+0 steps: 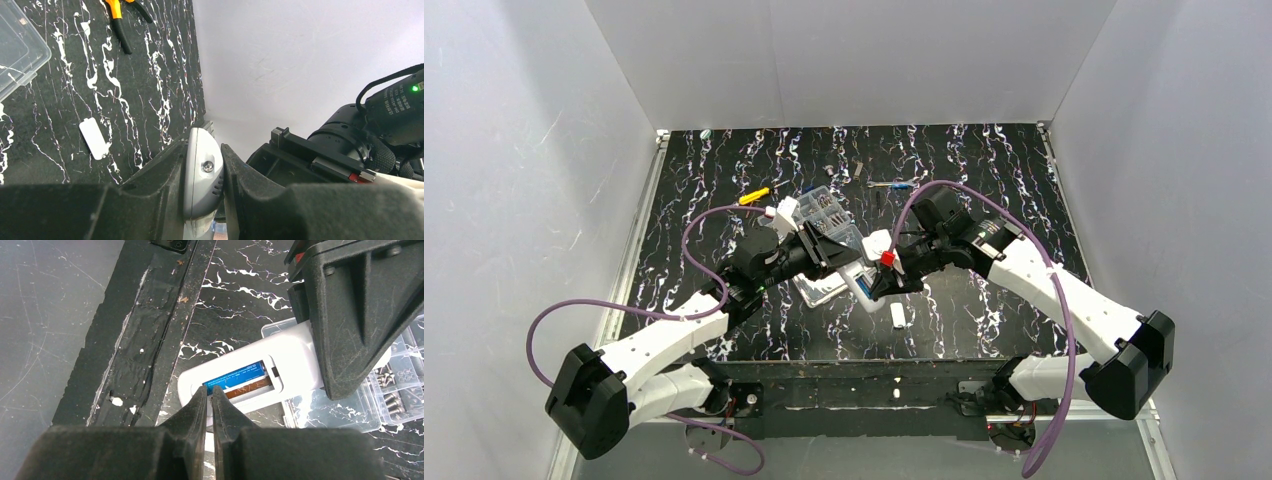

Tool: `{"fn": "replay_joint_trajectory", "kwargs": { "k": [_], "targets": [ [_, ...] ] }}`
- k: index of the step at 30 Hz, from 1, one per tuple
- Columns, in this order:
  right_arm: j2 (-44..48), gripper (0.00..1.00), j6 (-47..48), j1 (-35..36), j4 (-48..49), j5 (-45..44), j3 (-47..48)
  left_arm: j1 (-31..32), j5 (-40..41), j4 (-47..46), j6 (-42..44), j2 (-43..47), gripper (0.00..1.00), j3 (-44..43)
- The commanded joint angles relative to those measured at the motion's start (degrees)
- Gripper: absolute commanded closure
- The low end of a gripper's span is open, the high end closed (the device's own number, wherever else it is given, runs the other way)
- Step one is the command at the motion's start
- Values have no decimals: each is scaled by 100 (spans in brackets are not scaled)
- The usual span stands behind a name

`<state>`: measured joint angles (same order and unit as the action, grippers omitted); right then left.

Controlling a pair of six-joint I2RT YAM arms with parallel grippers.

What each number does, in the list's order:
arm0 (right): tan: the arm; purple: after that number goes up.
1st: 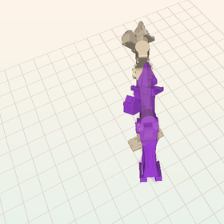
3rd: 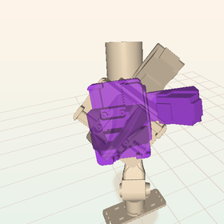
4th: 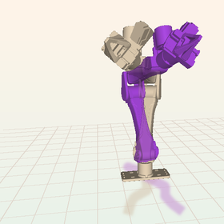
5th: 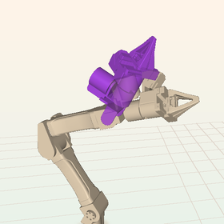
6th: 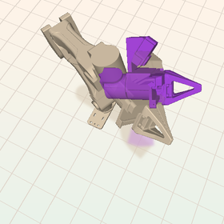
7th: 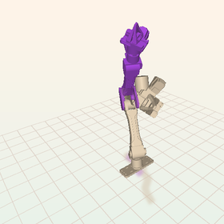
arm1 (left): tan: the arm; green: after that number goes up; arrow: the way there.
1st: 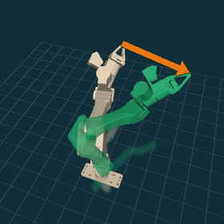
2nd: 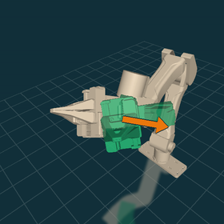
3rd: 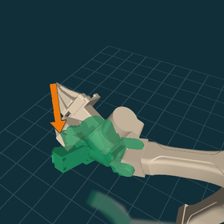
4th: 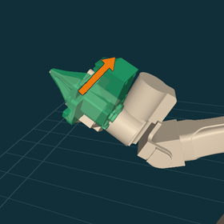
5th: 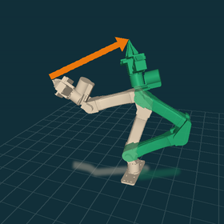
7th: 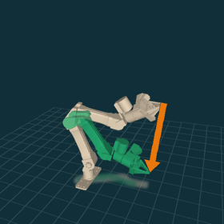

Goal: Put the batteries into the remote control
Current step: Load the battery into the remote control.

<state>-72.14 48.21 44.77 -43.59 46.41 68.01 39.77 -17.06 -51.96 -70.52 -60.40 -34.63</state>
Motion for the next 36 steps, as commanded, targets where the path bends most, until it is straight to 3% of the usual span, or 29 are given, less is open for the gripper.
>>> {"fn": "replay_joint_trajectory", "kwargs": {
  "k": [1, 9, 22, 30, 36],
  "targets": [
    [-129, 85, 162, 25, 362, -168, 96, 148, -357, -580, -168, 142, 100, -194],
    [-471, 78, 729, 23, -660, 199, 660, 150, -439, -291, 99, 176, 100, -385],
    [-334, 68, 886, 16, -891, 272, 886, 146, -517, -116, 213, 118, 100, -492],
    [211, 63, 641, -126, -458, 531, 841, 148, -508, 17, 283, 156, 100, -533],
    [888, 61, -362, -721, 1117, 885, 233, 147, -500, 257, 375, 224, 100, -510]
  ]
}}
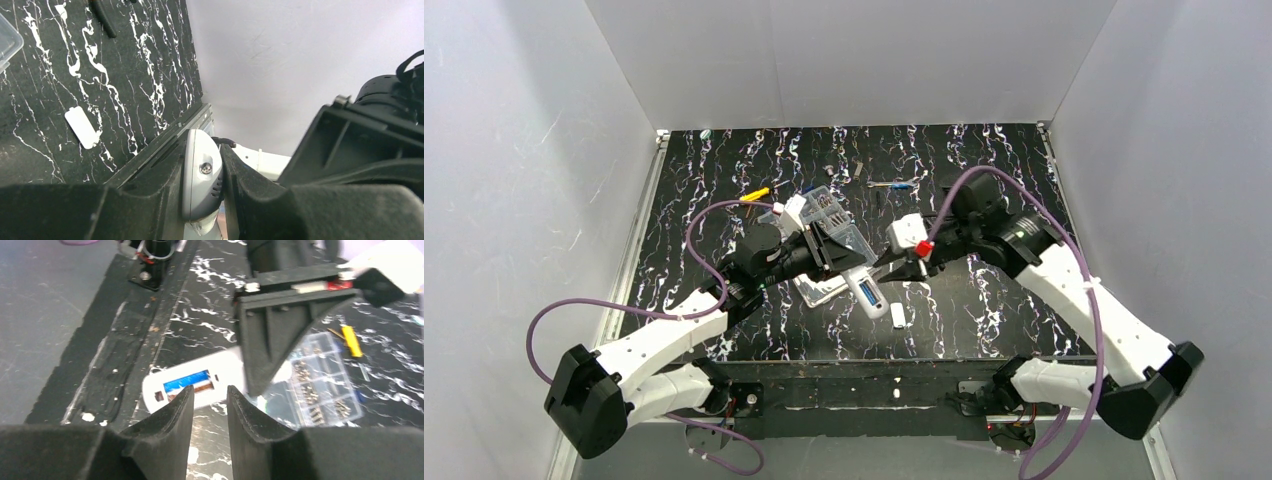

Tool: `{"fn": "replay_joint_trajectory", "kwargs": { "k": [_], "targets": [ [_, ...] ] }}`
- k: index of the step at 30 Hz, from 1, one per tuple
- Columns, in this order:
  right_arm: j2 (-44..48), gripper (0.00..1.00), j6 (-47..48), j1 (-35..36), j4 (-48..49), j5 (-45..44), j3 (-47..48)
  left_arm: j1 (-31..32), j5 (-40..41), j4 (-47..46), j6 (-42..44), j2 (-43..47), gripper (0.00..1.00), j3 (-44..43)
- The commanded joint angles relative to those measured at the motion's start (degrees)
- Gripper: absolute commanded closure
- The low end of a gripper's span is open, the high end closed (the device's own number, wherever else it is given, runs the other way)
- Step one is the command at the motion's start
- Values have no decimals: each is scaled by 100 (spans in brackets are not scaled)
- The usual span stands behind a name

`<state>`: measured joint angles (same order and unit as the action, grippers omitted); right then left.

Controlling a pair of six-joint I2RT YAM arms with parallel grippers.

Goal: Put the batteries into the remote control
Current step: Load the battery into the remote control, then move the distractor to the center of the board.

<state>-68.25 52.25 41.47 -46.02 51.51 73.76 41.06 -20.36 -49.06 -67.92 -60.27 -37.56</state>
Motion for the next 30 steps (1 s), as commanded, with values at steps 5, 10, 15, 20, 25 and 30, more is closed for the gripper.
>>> {"fn": "replay_joint_trajectory", "kwargs": {
  "k": [5, 10, 15, 20, 25, 30],
  "targets": [
    [608, 54, -1651, -1333, 3073, -280, -1165, 22, -143, 341, 229, 425, 100, -203],
    [-546, 46, -1335, -2122, 2818, -533, -668, 18, -216, 829, 384, 716, 100, -220],
    [-1966, 40, -754, -2431, 1979, -692, 498, 20, -229, 1304, 577, 994, 100, -251],
    [-3350, 39, -72, -2648, 1139, -920, 1815, 21, -166, 1565, 685, 1179, 100, -240],
    [-4574, 39, 137, -2899, 761, -812, 3007, 12, -125, 1657, 722, 1273, 100, -242],
    [-5453, 38, 252, -2949, 450, -1036, 3869, 0, -125, 1809, 808, 1263, 100, -322]
  ]
}}
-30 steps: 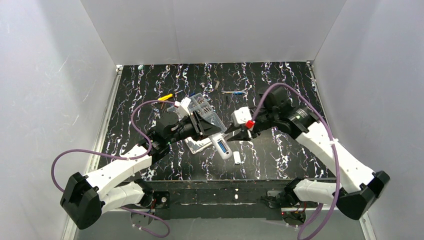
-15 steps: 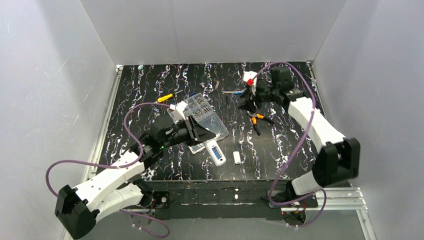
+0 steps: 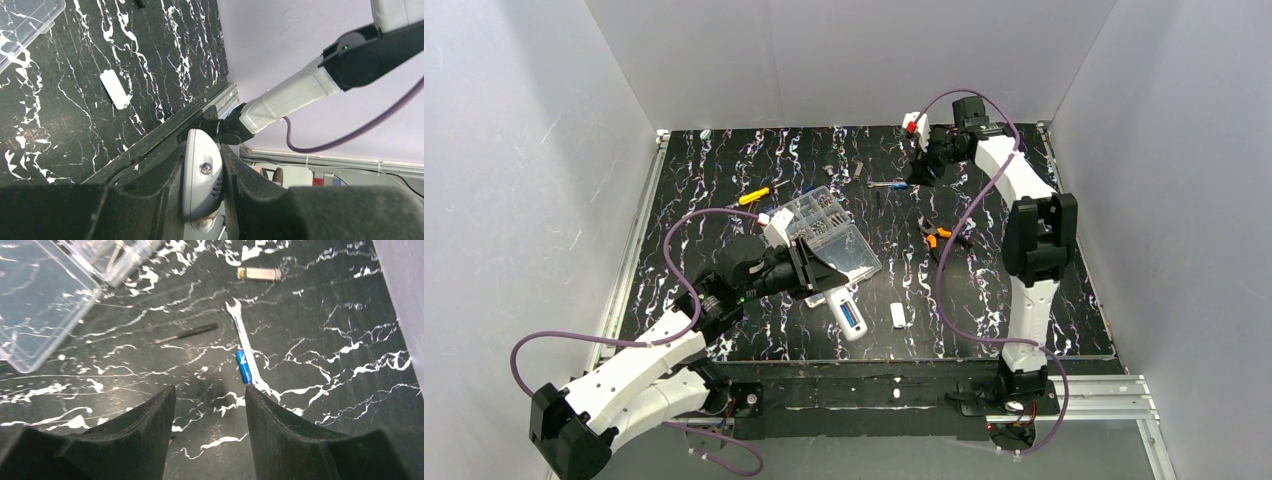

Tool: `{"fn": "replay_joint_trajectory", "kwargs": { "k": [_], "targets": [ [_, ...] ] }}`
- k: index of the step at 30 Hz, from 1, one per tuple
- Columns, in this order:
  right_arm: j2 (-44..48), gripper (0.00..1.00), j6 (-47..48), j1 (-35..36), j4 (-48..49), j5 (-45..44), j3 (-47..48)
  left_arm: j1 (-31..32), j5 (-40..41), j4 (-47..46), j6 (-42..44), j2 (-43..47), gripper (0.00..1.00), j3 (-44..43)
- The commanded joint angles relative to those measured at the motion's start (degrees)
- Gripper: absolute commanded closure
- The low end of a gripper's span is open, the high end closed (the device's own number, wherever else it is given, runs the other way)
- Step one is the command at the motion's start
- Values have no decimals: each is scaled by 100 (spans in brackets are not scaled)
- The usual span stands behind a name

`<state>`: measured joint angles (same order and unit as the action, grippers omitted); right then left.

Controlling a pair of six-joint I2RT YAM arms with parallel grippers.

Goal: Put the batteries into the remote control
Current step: Move the distractor to the center of the board.

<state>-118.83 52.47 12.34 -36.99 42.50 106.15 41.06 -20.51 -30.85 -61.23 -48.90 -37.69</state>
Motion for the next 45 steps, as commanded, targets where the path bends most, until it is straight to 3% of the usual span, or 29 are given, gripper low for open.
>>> {"fn": "replay_joint_trajectory", "kwargs": {
  "k": [1, 10, 13, 15, 18, 24, 32, 45],
  "targets": [
    [-534, 38, 231, -32, -461, -189, 732, 0, -114, 29, 169, 122, 100, -335],
    [-1042, 38, -166, 47, 221, -399, 854, -10, 69, 275, 355, 182, 100, -324],
    [-1062, 43, -534, 80, 671, -651, 728, -16, 92, 296, 394, 161, 100, -338],
    [-1051, 52, -890, 93, 1078, -840, 631, -31, 113, 309, 410, 151, 100, -346],
    [-1099, 76, -1321, 94, 1544, -1206, 624, -45, 126, 321, 410, 132, 100, -349],
    [-1295, 99, -1648, 110, 1774, -2010, 781, -70, 131, 446, 448, 175, 100, -378],
    [-1538, 99, -1644, 295, 1793, -3079, 821, -99, 161, 592, 463, 206, 100, -396],
    [-1895, 99, -1758, 625, 1897, -3497, 987, -108, 237, 763, 429, 181, 100, -465]
  ]
}}
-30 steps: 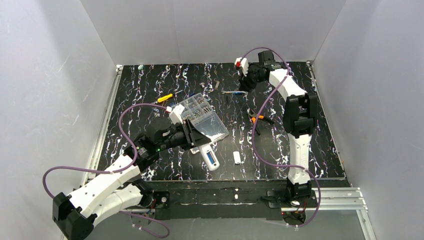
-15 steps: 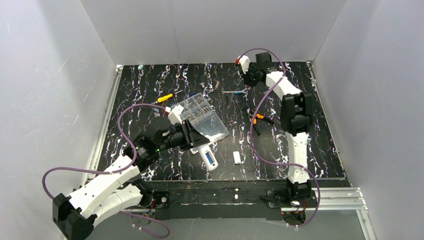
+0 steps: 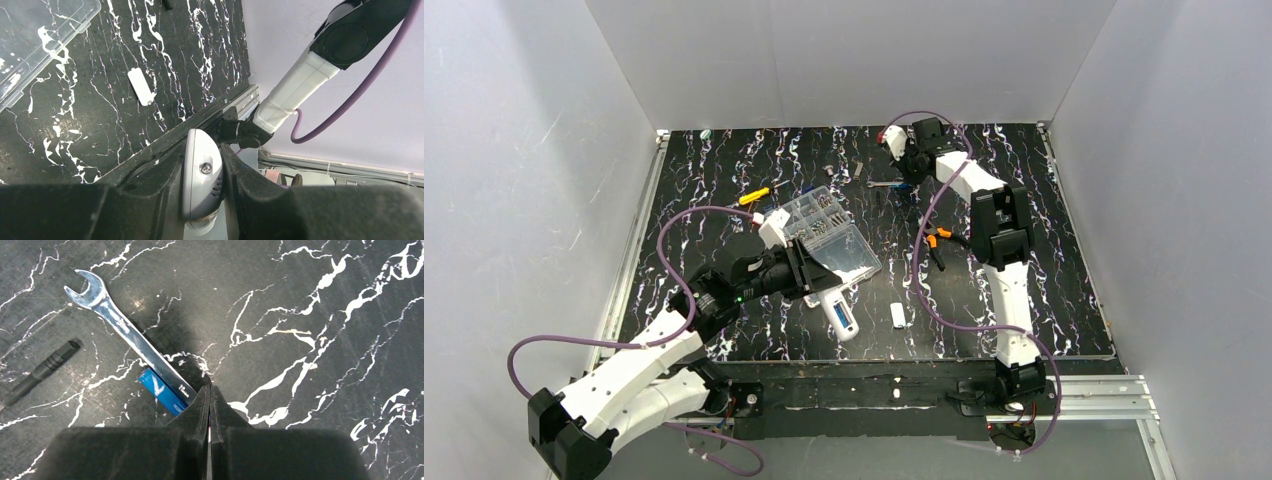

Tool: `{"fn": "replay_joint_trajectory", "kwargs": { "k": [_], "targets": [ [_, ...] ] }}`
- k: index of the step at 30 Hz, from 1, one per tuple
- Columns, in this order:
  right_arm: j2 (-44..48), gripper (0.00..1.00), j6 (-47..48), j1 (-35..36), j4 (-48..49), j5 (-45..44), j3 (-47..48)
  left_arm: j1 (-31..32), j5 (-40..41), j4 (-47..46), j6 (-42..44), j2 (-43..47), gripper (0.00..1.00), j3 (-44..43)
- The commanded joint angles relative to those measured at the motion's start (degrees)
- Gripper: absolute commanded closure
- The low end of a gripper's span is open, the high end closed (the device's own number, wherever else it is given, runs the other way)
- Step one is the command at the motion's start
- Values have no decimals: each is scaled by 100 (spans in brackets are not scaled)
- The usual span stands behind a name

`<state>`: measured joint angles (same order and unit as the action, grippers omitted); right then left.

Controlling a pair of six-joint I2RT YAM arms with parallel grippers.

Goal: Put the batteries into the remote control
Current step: Move the distractor to the center of the board.

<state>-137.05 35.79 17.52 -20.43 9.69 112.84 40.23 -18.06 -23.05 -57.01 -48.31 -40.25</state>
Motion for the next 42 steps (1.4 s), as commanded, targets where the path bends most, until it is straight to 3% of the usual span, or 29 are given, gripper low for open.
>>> {"fn": "replay_joint_trajectory", "kwargs": {
  "k": [1, 16, 30, 42],
  "targets": [
    [-79, 99, -60, 130, 222, -229, 318, -26, -12, -8, 5, 133, 100, -196],
    [280, 99, 513, 305, -658, -101, -208, -34, 62, 93, 54, 341, 100, -105],
    [985, 99, 810, 432, -727, 258, -1025, -34, 35, 79, 47, 441, 100, -52],
    [1124, 99, 614, 559, -648, 321, -887, -33, 53, 192, 94, 504, 100, -89]
  ]
}}
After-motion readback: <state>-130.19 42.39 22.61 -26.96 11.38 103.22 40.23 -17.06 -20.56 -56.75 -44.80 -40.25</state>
